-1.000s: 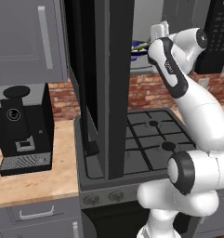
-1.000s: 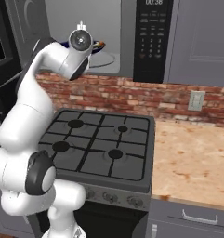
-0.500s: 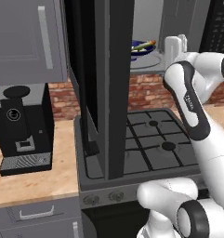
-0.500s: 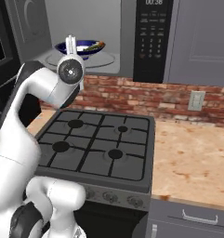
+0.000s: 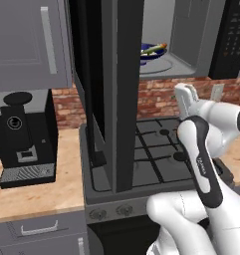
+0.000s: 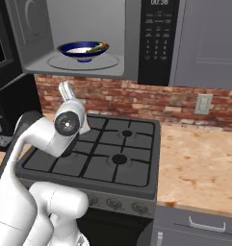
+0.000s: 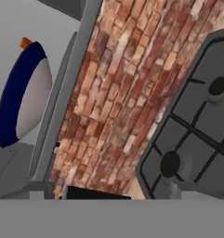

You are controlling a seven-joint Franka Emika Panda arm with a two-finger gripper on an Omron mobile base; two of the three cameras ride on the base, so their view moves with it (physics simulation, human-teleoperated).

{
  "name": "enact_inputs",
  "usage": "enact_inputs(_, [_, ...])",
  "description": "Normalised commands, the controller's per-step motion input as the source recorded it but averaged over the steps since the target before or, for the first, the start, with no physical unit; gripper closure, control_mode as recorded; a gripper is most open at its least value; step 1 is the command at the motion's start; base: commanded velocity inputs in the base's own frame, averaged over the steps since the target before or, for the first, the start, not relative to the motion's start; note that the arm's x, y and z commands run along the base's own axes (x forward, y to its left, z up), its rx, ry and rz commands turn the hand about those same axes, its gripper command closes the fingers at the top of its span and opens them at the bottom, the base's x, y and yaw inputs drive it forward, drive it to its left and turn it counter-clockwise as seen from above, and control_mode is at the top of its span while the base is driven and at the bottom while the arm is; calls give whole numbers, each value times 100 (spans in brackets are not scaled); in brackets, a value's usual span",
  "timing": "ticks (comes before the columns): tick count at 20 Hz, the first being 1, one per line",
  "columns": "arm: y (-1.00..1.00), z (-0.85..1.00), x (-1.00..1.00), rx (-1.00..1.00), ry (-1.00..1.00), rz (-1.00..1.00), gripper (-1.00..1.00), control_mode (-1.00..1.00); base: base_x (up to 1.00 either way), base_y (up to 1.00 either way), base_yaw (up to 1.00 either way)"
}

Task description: Remove the apple from the bowl and place it on the small plate. Then place the bowl with only the fish in the microwave, close the door, and press the start button to microwave the fish.

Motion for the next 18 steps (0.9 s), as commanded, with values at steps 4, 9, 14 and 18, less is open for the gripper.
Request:
enact_inputs(4, [-26,-13,-90,-37,-15,0,-100,-100,0,0,0])
enact_inputs(9, [-2,28,-85,-47,-18,-2,-100,-100,0,0,0])
enact_inputs(14, [-3,49,-44,-47,-7,-5,-100,-100,0,0,0])
enact_inputs(18, [0,-8,-8,-43,0,-13,-100,-100,0,0,0])
